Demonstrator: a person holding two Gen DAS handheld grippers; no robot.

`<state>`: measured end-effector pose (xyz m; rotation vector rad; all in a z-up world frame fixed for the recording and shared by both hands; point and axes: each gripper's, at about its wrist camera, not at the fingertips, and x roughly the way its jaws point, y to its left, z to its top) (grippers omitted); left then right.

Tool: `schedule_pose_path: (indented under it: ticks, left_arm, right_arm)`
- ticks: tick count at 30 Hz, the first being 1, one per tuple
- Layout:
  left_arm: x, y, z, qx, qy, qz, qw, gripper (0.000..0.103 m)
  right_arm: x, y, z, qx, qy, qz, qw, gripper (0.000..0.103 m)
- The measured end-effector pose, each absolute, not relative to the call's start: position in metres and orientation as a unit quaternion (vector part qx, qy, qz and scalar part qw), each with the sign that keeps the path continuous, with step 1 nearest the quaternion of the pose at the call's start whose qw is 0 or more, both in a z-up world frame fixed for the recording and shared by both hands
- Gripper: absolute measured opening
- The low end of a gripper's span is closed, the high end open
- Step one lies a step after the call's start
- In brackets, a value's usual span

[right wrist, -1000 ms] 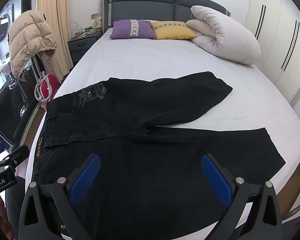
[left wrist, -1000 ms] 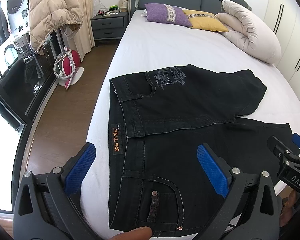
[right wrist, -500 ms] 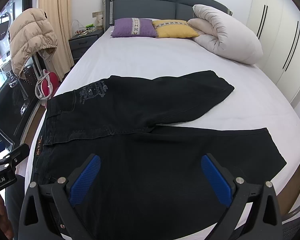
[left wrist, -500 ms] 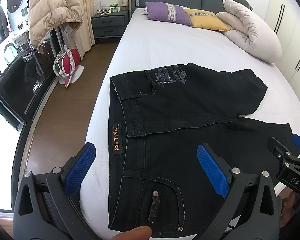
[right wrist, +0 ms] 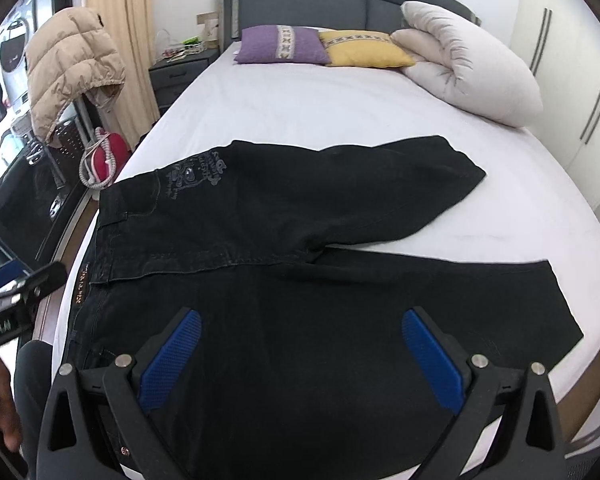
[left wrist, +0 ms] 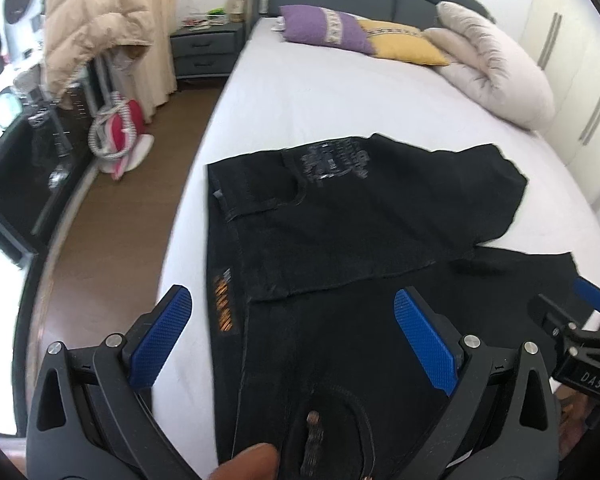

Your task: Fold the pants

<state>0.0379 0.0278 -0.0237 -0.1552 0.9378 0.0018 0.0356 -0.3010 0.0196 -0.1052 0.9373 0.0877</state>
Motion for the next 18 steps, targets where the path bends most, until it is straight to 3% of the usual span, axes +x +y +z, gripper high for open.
schedule_pose_path:
  ticks: [13, 18]
  left_arm:
    - [0.188, 0.05, -0.027, -0.011, 0.443, -0.066, 0.894, 0.103]
    - [0.275, 0.062, -0.047, 0.02, 0.481, -0.083, 0.873, 0.103]
  right_arm:
    - [0.117, -0.292, 0.035, -0.118, 0.414, 0.189, 0.883, 0.103]
    - [0.159, -0.3, 0.028, -0.138, 0.414, 0.236, 0.868, 0.103]
